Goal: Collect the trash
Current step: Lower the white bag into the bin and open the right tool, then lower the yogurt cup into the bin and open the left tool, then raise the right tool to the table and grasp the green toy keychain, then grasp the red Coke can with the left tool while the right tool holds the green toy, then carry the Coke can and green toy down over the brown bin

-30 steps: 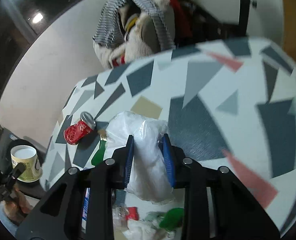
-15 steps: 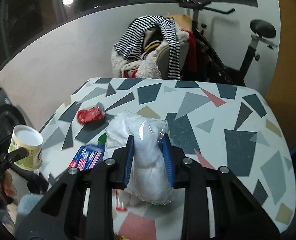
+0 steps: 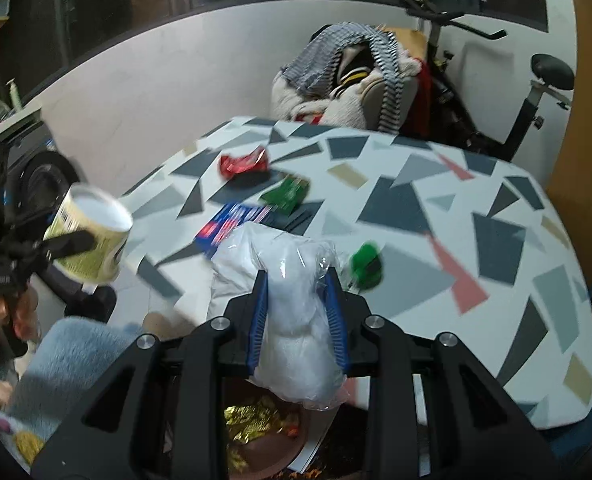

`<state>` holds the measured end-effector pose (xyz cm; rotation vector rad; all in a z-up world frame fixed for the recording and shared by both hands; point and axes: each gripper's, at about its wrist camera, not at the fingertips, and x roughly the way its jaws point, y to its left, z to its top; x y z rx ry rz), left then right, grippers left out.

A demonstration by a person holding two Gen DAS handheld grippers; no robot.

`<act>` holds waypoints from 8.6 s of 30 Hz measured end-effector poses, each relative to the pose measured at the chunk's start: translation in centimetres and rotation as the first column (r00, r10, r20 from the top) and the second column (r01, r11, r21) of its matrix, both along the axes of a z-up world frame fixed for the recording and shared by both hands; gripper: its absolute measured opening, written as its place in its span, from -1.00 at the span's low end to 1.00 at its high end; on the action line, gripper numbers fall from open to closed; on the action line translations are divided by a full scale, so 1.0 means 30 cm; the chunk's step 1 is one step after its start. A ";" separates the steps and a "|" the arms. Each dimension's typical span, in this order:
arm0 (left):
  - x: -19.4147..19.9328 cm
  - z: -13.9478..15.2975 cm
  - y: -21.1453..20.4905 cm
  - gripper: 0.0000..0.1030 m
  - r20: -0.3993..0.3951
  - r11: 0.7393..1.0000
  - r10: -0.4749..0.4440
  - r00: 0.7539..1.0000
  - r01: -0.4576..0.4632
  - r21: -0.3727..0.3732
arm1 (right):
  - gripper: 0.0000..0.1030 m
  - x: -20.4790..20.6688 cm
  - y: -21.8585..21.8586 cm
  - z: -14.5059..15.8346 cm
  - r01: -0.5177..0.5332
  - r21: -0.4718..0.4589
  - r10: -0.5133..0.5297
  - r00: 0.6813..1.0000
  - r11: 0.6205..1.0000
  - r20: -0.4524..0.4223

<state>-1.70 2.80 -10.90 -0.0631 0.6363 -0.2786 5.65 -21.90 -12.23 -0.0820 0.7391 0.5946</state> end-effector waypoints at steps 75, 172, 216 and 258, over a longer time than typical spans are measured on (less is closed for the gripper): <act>-0.080 -0.508 -0.156 0.46 -0.284 0.991 -0.109 0.953 0.125 0.039 | 0.89 -0.180 0.000 -0.424 0.039 -0.031 -0.042 0.996 0.999 -0.082; 0.767 -0.302 0.376 0.33 -0.468 0.599 0.231 0.853 -0.504 -0.623 | -0.23 0.551 -0.114 -0.276 0.220 0.046 -0.219 0.975 0.974 -0.035; 0.638 -0.047 0.332 -0.92 -0.165 0.938 0.187 0.968 -0.226 -0.264 | -0.23 0.478 -0.083 -0.200 0.181 0.044 -0.180 0.983 0.983 -0.019; -0.091 -0.496 -0.135 -0.91 -0.414 0.984 -0.168 0.895 0.131 -0.117 | -0.23 -0.162 -0.024 -0.293 0.040 0.114 -0.026 0.992 0.993 -0.126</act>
